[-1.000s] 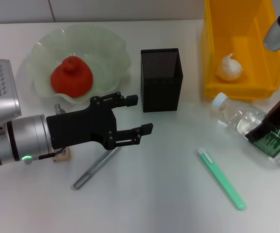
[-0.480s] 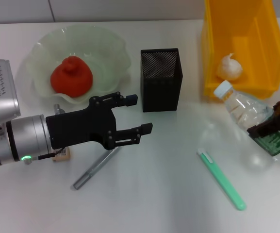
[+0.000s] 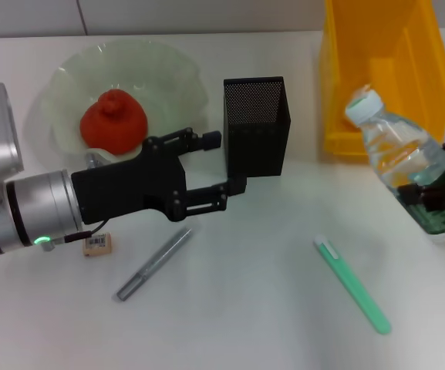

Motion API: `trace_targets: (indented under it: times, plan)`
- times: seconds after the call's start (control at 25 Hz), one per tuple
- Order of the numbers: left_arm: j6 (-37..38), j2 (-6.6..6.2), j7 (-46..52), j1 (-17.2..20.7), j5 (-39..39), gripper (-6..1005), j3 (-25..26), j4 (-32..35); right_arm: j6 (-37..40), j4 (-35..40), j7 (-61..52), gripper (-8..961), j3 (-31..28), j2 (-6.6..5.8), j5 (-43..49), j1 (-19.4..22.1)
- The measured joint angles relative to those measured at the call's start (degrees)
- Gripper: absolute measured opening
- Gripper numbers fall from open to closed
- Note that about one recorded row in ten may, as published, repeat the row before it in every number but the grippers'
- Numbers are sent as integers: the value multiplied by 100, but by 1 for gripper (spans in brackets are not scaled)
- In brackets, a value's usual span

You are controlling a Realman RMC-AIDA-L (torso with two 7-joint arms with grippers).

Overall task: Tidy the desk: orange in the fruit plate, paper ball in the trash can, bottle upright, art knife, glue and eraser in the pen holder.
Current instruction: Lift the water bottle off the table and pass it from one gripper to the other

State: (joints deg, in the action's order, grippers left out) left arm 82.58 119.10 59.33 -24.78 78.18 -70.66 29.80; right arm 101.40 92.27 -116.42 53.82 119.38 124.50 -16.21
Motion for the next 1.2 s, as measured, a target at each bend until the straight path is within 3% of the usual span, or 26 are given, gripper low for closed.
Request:
trace_targets:
  times: [0.16, 0.2, 0.28, 0.4, 0.44, 0.8, 1.2]
  plan:
    - [310, 0, 15, -15, -263, 784, -6, -4, -102, -273, 582, 690, -216, 4, -801, 227]
    - [451, 0, 39, -33, -418, 784, -7, -5, -149, -628, 1074, 690, -329, 3, -1384, 335]
    - [504, 0, 45, -40, -479, 784, -7, -6, -166, -792, 1272, 690, -353, 3, -1534, 359]
    - [765, -1, 75, -87, -683, 784, -20, -14, -174, -1884, 2392, 690, -396, 1, -2179, 339]
    - [765, -1, 75, -87, -683, 784, -20, -14, -174, -1884, 2392, 690, -396, 1, -2179, 339]
    - [1102, -1, 590, -237, -1038, 784, -255, -62, -438, -4502, 4591, 689, -451, -20, -2838, -362]
    - [1081, -3, 681, -343, -1055, 784, -378, -154, -620, -5366, 5103, 690, -131, -13, -2750, -842]
